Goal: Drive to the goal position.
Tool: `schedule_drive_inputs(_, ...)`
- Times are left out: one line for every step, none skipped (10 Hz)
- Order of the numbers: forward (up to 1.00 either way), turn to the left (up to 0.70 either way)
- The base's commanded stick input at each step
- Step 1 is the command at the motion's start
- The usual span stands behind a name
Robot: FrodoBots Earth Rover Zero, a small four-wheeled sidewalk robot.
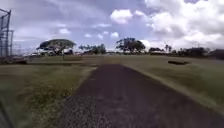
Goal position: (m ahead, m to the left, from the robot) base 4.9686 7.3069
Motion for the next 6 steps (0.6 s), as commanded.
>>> schedule_drive_inputs(0.7,0.0)
schedule_drive_inputs(0.7,0.0)
schedule_drive_inputs(0.7,0.0)
schedule_drive_inputs(0.7,0.0)
schedule_drive_inputs(0.7,0.0)
schedule_drive_inputs(0.7,0.0)
